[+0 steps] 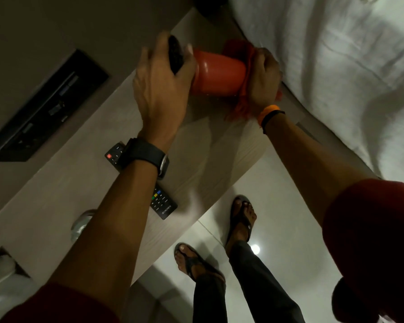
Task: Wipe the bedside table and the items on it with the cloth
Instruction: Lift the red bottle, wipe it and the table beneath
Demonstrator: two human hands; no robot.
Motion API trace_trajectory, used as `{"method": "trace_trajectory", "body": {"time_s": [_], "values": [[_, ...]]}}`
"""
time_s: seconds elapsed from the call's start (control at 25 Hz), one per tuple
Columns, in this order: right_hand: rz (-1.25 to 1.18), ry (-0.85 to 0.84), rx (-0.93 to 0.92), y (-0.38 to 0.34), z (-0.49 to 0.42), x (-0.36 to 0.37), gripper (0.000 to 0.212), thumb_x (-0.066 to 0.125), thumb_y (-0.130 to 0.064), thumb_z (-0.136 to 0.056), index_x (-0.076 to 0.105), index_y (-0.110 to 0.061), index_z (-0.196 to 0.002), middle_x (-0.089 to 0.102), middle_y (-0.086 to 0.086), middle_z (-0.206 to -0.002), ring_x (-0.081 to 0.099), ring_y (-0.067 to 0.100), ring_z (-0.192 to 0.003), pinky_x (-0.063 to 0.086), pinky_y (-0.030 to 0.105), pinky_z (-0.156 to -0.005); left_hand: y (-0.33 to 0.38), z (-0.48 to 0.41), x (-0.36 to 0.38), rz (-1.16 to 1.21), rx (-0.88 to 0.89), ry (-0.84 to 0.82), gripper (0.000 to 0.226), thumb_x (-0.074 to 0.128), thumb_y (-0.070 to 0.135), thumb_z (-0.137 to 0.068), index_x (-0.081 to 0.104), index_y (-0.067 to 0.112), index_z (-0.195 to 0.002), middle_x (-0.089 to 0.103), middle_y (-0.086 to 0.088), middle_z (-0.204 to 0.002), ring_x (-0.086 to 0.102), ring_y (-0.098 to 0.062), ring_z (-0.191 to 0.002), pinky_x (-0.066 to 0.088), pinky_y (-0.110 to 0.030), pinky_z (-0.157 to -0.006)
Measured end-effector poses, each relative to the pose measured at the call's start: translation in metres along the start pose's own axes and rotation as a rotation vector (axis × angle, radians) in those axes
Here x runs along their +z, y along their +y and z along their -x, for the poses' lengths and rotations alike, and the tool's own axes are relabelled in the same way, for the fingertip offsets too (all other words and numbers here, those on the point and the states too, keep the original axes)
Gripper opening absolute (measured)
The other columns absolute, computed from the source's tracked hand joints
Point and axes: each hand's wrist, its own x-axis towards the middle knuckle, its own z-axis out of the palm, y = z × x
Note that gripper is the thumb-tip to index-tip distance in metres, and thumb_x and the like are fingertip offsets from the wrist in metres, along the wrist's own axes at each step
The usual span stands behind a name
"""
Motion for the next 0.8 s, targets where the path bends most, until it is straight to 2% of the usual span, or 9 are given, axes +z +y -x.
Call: {"method": "trace_trajectory", "body": {"time_s": [0.08, 0.16, 0.24, 0.28, 0.32, 0.4, 0.56, 0.68, 0.8], "values": [[-0.110, 0.170, -0.011, -0.012, 0.015, 0.004, 0.034, 0.037, -0.009, -0.105, 0.048, -0.008, -0.073, 0.047, -0.006, -0.066, 0.047, -0.004, -0.059, 0.043, 0.022, -0.064, 0.002, 0.003, -0.001, -0.044, -0.078, 0.038, 0.038, 0.050, 0.042, -0.103, 0.059, 0.008, -0.117, 0.067, -0.008, -0.104, 0.064, -0.018, -0.092, 0.046, -0.023, -0.076], [-0.219, 0.209, -0.071, -0.021, 0.053, 0.012, 0.029, 0.036, -0.015, -0.105, 0.050, -0.012, -0.080, 0.052, -0.007, -0.071, 0.051, -0.002, -0.063, 0.051, 0.032, -0.068, 0.006, 0.005, 0.000, -0.033, -0.135, 0.089, 0.034, 0.052, 0.041, -0.101, 0.062, 0.010, -0.107, 0.060, 0.004, -0.085, 0.061, -0.008, -0.079, 0.045, -0.017, -0.070], [-0.224, 0.051, -0.311, -0.021, 0.100, 0.023, 0.026, 0.035, -0.022, -0.103, 0.058, -0.017, -0.095, 0.067, 0.002, -0.101, 0.063, 0.014, -0.096, 0.052, 0.047, -0.091, 0.005, -0.001, 0.001, 0.007, -0.268, 0.109, 0.026, 0.056, 0.039, -0.098, 0.061, 0.016, -0.086, 0.047, 0.015, -0.070, 0.055, 0.007, -0.062, 0.044, -0.005, -0.060], [-0.141, -0.047, -0.452, -0.018, 0.119, 0.030, 0.026, 0.036, -0.022, -0.103, 0.061, -0.017, -0.107, 0.063, 0.006, -0.123, 0.057, 0.021, -0.120, 0.044, 0.051, -0.106, 0.004, -0.005, -0.002, 0.046, -0.353, 0.098, 0.027, 0.058, 0.039, -0.096, 0.055, 0.023, -0.074, 0.045, 0.016, -0.066, 0.054, 0.009, -0.057, 0.049, -0.005, -0.060], [-0.014, -0.124, -0.576, -0.015, 0.132, 0.036, 0.030, 0.037, -0.021, -0.102, 0.059, -0.014, -0.120, 0.054, 0.011, -0.141, 0.044, 0.025, -0.137, 0.033, 0.053, -0.116, 0.001, -0.010, -0.004, 0.103, -0.427, 0.073, 0.031, 0.059, 0.042, -0.092, 0.050, 0.028, -0.067, 0.048, 0.014, -0.064, 0.057, 0.005, -0.057, 0.057, -0.015, -0.065], [0.213, -0.153, -0.733, -0.014, 0.126, 0.040, 0.041, 0.039, -0.026, -0.100, 0.052, -0.010, -0.136, 0.044, 0.017, -0.150, 0.033, 0.031, -0.145, 0.022, 0.054, -0.121, -0.007, -0.018, -0.007, 0.174, -0.497, 0.021, 0.034, 0.060, 0.046, -0.085, 0.049, 0.026, -0.060, 0.057, 0.008, -0.062, 0.063, -0.016, -0.062, 0.059, -0.038, -0.064], [0.361, -0.001, -0.751, -0.005, 0.072, 0.034, 0.042, 0.036, -0.033, -0.098, 0.062, -0.014, -0.125, 0.064, 0.010, -0.124, 0.055, 0.025, -0.124, 0.028, 0.052, -0.117, -0.022, -0.022, -0.010, 0.336, -0.603, -0.087, 0.026, 0.061, 0.043, -0.088, 0.052, 0.022, -0.075, 0.054, 0.006, -0.065, 0.051, -0.009, -0.047, 0.037, -0.018, -0.044], [0.371, 0.001, -0.669, 0.006, 0.047, 0.029, 0.044, 0.032, -0.035, -0.097, 0.065, -0.013, -0.119, 0.068, 0.009, -0.113, 0.060, 0.024, -0.111, 0.039, 0.049, -0.109, -0.025, -0.017, -0.015, 0.358, -0.582, -0.158, 0.029, 0.066, 0.054, -0.085, 0.055, 0.027, -0.083, 0.057, 0.010, -0.071, 0.049, 0.001, -0.040, 0.035, -0.014, -0.038], [0.229, -0.066, -0.359, 0.003, 0.021, 0.020, 0.047, 0.031, -0.037, -0.098, 0.067, -0.007, -0.105, 0.070, 0.012, -0.101, 0.063, 0.025, -0.096, 0.048, 0.043, -0.090, -0.020, -0.009, -0.013, 0.329, -0.408, -0.262, 0.041, 0.068, 0.048, -0.090, 0.054, 0.027, -0.122, 0.064, 0.010, -0.112, 0.066, -0.001, -0.059, 0.042, -0.013, -0.039]]}}
